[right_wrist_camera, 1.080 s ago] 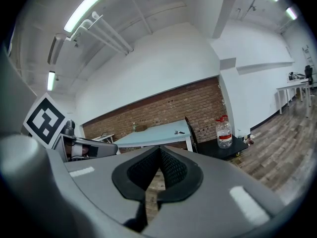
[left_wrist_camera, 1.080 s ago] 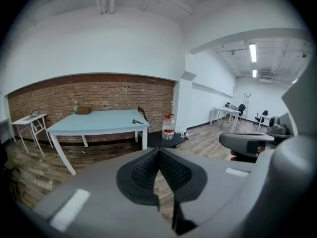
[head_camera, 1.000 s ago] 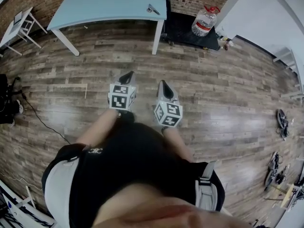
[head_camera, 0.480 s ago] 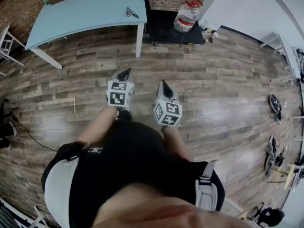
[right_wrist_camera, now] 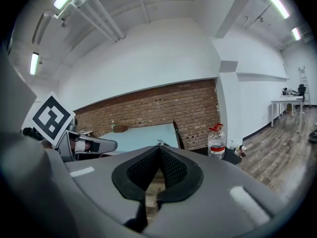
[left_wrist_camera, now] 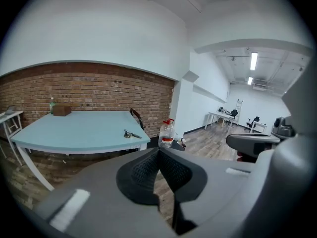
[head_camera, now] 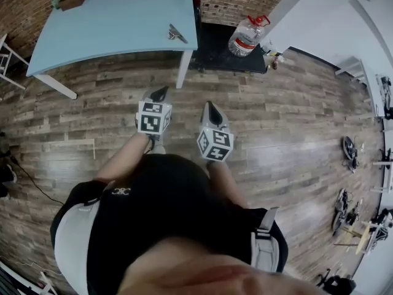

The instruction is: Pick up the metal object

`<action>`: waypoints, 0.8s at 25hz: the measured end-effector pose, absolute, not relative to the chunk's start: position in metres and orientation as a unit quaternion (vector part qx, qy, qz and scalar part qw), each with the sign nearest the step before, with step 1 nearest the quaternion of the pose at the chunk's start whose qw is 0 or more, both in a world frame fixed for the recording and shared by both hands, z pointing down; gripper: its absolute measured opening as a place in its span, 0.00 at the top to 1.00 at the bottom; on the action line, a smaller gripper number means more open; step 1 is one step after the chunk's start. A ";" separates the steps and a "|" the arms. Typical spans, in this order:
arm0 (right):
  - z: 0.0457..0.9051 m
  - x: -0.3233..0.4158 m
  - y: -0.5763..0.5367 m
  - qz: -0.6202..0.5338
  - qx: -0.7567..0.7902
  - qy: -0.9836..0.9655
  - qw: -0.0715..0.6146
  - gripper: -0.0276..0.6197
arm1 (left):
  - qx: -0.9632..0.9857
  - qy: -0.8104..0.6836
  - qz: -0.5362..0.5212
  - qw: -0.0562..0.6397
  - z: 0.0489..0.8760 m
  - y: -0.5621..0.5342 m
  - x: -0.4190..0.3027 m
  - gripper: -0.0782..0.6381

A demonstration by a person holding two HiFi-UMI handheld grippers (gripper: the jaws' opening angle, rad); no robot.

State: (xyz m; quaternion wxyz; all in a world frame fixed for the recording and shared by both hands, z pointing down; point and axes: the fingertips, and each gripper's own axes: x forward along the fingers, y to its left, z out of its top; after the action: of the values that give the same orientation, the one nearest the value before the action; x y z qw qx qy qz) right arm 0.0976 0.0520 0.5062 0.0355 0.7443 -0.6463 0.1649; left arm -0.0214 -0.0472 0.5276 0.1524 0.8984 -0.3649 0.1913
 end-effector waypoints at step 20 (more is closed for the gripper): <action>0.525 0.118 -0.129 0.171 0.727 -0.664 0.040 0.94 | 0.886 -0.365 0.218 0.183 0.561 -0.211 0.001 0.89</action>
State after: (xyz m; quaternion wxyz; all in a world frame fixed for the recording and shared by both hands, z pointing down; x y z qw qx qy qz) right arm 0.1181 -0.1288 0.5251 0.0401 0.7271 -0.6637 0.1710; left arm 0.0010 -0.2105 0.5606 0.1833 0.8864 -0.3650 0.2178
